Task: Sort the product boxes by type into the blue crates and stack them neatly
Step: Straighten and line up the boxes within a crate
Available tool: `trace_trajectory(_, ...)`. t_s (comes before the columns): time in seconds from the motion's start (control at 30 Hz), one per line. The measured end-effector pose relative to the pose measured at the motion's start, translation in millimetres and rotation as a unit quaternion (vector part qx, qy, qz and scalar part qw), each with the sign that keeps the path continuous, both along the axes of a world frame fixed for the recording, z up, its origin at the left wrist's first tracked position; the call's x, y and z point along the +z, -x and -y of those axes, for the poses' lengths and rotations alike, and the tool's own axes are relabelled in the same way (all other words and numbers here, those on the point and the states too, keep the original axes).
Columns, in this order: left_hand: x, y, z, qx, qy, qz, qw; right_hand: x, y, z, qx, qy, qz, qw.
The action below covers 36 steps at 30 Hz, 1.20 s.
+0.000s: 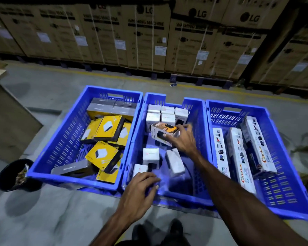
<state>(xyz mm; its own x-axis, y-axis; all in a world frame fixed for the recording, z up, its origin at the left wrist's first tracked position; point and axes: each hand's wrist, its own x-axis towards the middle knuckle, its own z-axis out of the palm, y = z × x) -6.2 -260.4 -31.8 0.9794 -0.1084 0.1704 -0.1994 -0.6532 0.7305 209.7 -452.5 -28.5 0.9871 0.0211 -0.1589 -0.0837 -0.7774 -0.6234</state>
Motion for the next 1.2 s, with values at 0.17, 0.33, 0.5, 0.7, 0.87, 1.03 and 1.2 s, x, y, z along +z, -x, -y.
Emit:
trace_trajectory(0.17, -2.7, -2.1, -11.8, -0.01, -0.005, -0.02, 1.0, -7.9, -1.9, -22.3, -0.054, -0.049, -0.066, 0.995)
trace_trajectory(0.33, -3.4, -4.7, -23.1, -0.01, 0.024, -0.02, 0.999, -23.3, 9.4, -32.7, -0.076, 0.024, -0.056, 0.995)
trace_trajectory(0.5, -2.4, -4.7, -31.2, 0.012, 0.063, 0.005, 0.998, -33.4, 40.4, -31.0, -0.045, 0.002, -0.05, 0.998)
trace_trajectory(0.7, -5.8, -4.3, -37.8, 0.045, 0.126, 0.015, 0.991, -7.8, 90.9, -58.7, 0.02, -0.07, 0.033, 0.997)
trace_trajectory(0.87, -4.3, -5.4, -46.3, 0.065, 0.156, 0.025, 0.985, -0.3, 127.0, -64.0, 0.037, -0.099, 0.047, 0.993)
trace_trajectory(1.03, 0.0, -26.5, -73.4, 0.102, 0.132, 0.013, 0.986, 0.5, 149.8, -60.4, 0.038, -0.114, 0.025, 0.992)
trace_trajectory(1.2, 2.5, -102.2, -128.1, 0.128, -0.028, -0.037, 0.991, 0.7, 147.8, -84.1, 0.072, -0.134, 0.015, 0.988)
